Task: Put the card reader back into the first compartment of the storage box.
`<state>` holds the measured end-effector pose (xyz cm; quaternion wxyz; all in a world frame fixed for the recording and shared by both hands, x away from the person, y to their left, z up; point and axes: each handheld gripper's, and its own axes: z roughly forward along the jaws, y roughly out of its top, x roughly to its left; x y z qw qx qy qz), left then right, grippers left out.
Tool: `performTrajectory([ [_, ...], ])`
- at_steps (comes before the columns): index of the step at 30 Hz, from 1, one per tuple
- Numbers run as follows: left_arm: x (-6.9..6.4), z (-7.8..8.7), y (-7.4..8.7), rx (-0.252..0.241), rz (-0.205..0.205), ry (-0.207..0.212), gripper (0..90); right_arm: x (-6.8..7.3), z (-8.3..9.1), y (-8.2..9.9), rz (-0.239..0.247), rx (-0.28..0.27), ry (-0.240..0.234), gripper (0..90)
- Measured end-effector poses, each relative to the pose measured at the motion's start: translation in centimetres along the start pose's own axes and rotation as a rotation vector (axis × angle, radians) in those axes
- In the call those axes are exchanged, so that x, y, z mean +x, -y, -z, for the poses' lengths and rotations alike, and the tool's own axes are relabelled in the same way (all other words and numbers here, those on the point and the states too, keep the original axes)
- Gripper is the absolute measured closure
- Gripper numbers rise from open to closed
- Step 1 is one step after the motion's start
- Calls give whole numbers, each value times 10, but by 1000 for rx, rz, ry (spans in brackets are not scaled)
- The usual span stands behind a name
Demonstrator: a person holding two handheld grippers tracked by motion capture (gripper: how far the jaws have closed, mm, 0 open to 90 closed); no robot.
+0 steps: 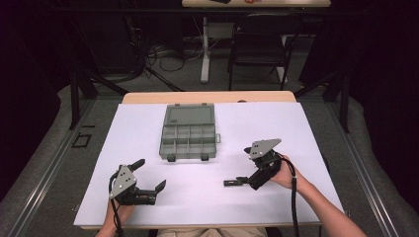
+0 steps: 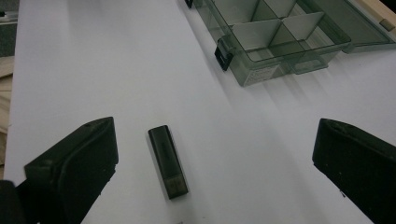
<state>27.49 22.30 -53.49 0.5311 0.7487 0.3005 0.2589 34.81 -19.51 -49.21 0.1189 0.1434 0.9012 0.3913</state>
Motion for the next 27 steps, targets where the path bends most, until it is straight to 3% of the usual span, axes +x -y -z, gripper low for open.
performTrajectory([
  [7,0,5,-1,-15,-2,-5,2,0,-10,-11,40,44,-26,0],
  [12,0,2,0,0,0,-1,2,0,-15,-16,64,86,-53,0],
  [27,-1,3,-1,-7,-9,1,2,2,-31,-19,107,185,-98,0],
])
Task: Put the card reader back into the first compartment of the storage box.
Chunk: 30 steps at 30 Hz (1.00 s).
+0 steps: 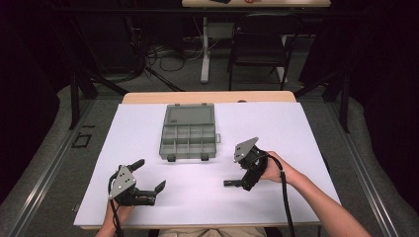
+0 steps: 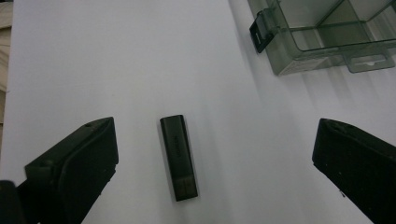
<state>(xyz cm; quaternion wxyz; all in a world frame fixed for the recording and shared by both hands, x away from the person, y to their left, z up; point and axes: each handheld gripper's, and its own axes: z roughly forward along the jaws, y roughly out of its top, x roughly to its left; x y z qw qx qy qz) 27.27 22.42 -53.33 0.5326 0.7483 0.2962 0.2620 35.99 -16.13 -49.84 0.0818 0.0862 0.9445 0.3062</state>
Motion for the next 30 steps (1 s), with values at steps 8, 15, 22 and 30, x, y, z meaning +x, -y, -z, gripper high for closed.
performTrajectory([
  [8,0,-1,0,4,2,-2,2,2,-6,-6,39,82,-28,10],
  [15,0,2,-1,-3,-1,-13,2,9,-14,-12,88,195,-46,32],
  [22,1,1,0,1,2,-12,2,10,-19,-15,111,271,-62,119],
  [30,0,1,-1,-3,-5,-13,2,13,-22,-17,150,324,-62,299],
])
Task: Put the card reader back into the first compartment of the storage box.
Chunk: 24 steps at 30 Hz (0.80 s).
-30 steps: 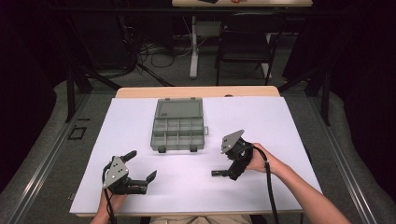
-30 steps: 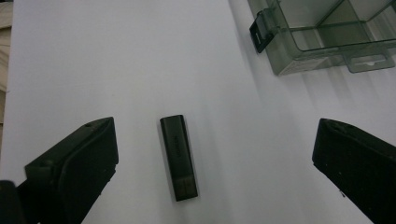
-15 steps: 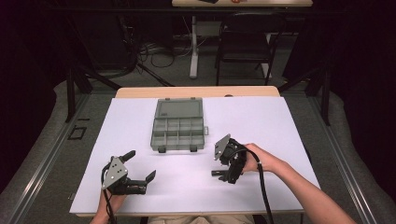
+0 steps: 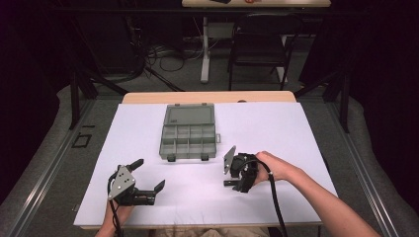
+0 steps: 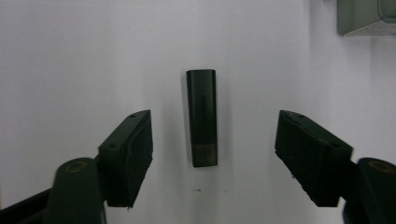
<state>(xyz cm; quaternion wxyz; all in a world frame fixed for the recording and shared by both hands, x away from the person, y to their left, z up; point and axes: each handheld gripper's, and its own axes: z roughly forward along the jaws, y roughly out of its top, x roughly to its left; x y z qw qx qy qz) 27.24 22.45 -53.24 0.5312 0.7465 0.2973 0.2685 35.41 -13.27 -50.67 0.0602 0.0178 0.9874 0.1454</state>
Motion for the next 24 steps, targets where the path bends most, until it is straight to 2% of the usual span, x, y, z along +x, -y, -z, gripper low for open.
performTrajectory([
  [1,0,0,0,3,1,0,2,0,-1,-1,11,24,0,372],
  [3,0,0,1,3,1,0,2,0,-2,-1,17,31,1,398],
  [4,1,0,0,2,1,-1,2,0,-4,-2,24,56,-7,472],
  [8,0,0,0,4,-1,1,2,-1,-7,-4,51,97,-25,556],
  [14,0,-2,1,7,4,5,2,-3,-13,-6,57,143,-51,630],
  [24,1,-1,1,7,7,9,2,-6,-21,-9,62,188,-77,687],
])
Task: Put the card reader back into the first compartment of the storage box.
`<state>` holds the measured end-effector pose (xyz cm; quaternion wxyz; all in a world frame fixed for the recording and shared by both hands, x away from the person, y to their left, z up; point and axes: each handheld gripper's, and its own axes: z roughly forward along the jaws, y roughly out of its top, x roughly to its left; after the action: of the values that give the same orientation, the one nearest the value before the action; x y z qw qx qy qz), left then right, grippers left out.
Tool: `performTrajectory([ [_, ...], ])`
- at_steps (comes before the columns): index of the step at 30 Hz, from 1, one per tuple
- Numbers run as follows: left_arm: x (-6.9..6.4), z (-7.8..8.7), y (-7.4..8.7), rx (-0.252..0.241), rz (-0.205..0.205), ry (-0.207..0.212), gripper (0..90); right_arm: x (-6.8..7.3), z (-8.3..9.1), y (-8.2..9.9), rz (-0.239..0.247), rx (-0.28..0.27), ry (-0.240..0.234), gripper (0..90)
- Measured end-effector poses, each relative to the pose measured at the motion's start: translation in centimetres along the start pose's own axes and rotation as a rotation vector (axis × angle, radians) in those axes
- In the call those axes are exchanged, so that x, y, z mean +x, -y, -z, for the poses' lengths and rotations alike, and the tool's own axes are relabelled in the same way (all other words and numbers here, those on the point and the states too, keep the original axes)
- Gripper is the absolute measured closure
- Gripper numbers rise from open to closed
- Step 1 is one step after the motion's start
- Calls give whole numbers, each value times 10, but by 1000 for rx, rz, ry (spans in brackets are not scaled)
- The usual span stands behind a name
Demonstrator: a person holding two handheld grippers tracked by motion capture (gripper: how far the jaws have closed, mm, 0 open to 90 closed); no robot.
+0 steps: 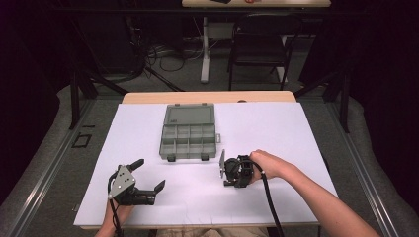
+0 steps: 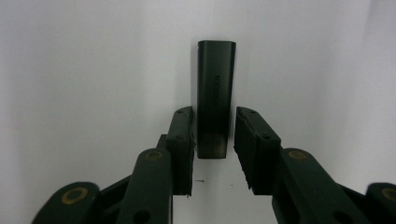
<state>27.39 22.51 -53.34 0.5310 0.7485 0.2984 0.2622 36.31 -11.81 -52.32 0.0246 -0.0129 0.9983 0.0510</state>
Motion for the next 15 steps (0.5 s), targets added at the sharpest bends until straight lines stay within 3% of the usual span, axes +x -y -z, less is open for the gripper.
performTrajectory([
  [15,-1,0,0,6,-3,5,2,-4,-3,3,-21,-19,-37,741],
])
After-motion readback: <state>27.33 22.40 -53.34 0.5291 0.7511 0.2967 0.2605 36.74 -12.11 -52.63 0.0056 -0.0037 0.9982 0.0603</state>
